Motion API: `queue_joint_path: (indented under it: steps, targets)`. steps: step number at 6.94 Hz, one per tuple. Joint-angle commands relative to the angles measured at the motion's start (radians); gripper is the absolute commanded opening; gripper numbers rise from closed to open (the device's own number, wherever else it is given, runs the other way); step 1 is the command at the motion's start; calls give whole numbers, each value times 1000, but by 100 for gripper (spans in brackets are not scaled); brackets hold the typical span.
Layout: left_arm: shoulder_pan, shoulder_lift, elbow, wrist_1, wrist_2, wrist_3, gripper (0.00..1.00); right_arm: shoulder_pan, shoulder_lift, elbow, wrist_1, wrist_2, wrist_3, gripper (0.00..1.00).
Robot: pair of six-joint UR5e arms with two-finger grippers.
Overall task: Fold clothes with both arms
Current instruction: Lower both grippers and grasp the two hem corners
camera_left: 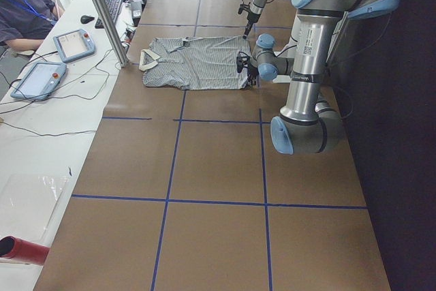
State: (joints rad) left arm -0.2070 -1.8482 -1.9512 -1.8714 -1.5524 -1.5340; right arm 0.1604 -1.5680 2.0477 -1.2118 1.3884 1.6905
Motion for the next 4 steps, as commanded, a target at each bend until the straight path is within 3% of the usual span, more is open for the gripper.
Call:
queue_joint_path:
  steps: [1,3,4]
  targets:
    - [0,-2,0,0,0,0,0,1,-1,2,0,-17,-2,0]
    - [-3,-2,-26,5,-5,3,0,7,-4,55,-15,-15,-5,0]
    - [-12,3,-149,131,-21,24,0,10,-41,156,-81,-8,-5,0]
